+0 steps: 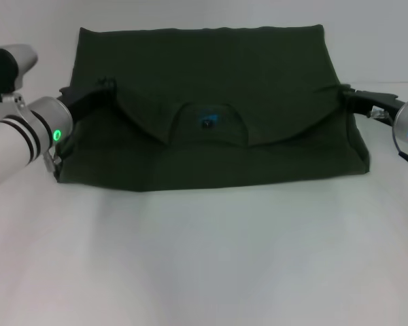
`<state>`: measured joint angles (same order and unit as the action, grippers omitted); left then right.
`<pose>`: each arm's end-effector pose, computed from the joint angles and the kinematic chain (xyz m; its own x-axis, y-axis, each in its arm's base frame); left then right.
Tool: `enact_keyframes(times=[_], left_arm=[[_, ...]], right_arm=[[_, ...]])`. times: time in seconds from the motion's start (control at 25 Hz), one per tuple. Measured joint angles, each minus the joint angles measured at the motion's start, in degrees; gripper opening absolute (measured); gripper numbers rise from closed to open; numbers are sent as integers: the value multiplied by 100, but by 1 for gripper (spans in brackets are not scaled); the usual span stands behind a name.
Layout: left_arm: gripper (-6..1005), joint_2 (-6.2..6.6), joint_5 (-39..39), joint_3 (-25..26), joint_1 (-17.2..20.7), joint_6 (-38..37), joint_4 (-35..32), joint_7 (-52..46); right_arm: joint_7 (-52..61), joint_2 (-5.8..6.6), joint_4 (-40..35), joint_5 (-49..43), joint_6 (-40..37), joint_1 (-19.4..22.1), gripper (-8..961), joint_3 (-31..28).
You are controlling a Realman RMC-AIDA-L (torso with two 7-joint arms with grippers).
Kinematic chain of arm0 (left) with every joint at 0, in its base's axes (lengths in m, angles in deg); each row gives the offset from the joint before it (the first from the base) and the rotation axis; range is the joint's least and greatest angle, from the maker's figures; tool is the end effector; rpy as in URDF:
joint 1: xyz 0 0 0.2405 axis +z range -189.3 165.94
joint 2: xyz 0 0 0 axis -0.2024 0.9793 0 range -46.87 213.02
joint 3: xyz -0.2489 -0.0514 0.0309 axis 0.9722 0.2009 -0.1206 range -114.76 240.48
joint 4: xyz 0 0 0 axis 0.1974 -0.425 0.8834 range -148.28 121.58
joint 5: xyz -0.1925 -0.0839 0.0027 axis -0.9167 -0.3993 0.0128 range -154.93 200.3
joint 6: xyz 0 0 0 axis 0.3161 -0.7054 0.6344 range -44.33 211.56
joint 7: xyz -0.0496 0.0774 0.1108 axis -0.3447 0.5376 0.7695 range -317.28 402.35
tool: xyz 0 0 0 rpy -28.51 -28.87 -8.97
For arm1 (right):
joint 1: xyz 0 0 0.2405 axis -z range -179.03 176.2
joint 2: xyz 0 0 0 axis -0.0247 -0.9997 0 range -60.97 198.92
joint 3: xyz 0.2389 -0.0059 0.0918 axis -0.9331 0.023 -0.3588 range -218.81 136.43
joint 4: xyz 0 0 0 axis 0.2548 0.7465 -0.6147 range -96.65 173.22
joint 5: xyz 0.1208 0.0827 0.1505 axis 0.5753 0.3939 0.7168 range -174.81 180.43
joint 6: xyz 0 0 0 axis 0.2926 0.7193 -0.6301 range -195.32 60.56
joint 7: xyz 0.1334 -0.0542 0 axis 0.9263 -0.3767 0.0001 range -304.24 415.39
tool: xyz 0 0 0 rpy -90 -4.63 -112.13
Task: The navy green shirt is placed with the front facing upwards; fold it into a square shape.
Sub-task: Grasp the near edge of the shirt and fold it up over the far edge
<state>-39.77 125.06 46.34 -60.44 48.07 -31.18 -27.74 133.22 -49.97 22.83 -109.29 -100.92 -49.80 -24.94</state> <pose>-0.2608 0.4522 -0.0228 0.5381 0.3972 0.7435 0.8429 -0.2538 -0.4745 0.2846 0.4518 -0.0097 0.5491 -0.4790 -0.6849 -0.8311 -0.2270 -0.5076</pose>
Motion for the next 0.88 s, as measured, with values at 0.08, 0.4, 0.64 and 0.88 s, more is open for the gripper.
enact_keyframes(times=[0.08,0.4,0.64,0.88], left_arm=[[54,-33,-2,0,-5,115,-18,48],[263,28,-69,38,128,69,-166,-76],[444,32,-84,-1,500,-517,-802,-799],[651,-4,-84,-19,916,-1476,-1258,-1182]], right_arm=[[-23,-31,2,22,51,0,170,1],[-35,-45,-58,40,24,36,224,1],[18,-6,-287,65,-379,157,361,-22],[227,28,-619,265,-1689,564,679,12]])
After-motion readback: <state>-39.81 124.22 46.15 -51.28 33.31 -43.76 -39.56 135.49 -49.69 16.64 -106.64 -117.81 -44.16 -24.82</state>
